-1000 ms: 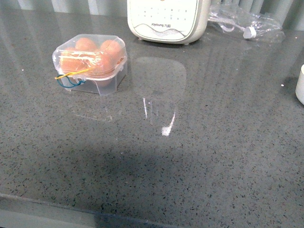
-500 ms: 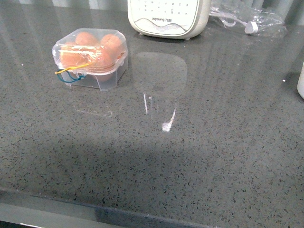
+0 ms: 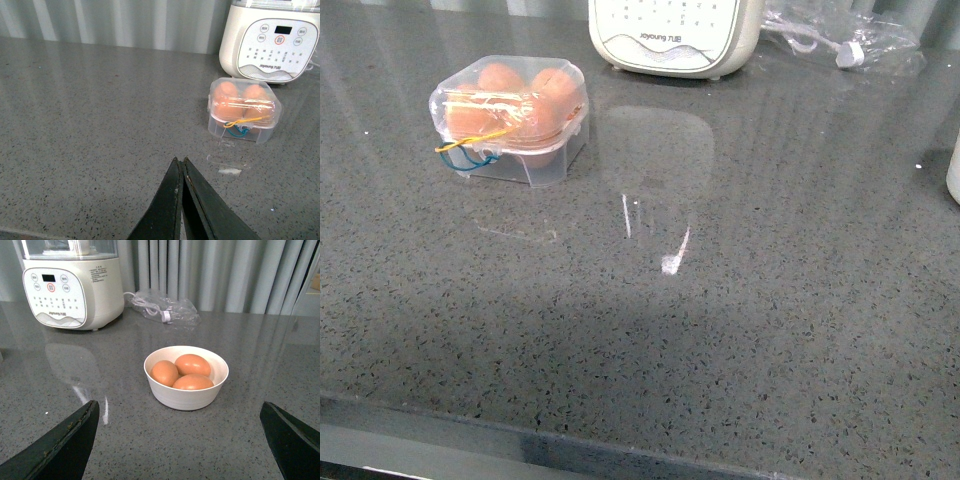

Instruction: Put egg into box

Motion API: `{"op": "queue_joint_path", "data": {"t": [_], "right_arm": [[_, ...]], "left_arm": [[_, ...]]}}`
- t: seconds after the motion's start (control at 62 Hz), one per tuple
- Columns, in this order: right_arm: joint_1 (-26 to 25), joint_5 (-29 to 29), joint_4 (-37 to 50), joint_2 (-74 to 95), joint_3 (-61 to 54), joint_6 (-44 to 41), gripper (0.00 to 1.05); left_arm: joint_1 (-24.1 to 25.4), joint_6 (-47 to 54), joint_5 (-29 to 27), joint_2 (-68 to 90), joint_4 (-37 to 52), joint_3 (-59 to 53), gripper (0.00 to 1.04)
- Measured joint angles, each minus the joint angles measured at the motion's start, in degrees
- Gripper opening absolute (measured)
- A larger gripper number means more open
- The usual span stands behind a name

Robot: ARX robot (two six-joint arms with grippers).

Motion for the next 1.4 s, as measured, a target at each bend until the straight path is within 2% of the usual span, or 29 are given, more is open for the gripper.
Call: {"op": "queue_joint_path", "data": {"t": [0.113,0.226,0.677,1.0,1.048,1.226,1.403], "right_arm": [[0.0,0.0,0.0,0.0,0.0,0.02,0.97],[0.02,0.02,0.0,0.0,0.0,0.02,0.97],[0.0,0.0,0.0,0.0,0.0,0.02,0.97],[0.0,0.0,0.0,0.0,0.0,0.02,0.97],[0.0,0.0,0.0,0.0,0.0,0.02,0.97],[0.0,0.0,0.0,0.0,0.0,0.0,0.97],[0.0,0.0,0.0,0.0,0.0,0.02,0.97]], "left_arm": [[0.0,0.0,-0.02,-1.16,-0.68,-0.42,0.04],[0.0,-0.15,0.15,-9.2,-9.03,-1.14,0.04],[0.0,-0.13,0.0,-11.74,-9.14,-1.14,0.04],[0.0,-0.15,0.0,-11.74,-9.14,-1.14,0.55],[0.0,-0.13,0.0,-11.74,-9.14,-1.14,0.67],[0.0,-0.15,0.0,-11.74,-9.14,-1.14,0.97],[0.0,-0.13,0.0,-11.74,-9.14,-1.14,0.98]]}}
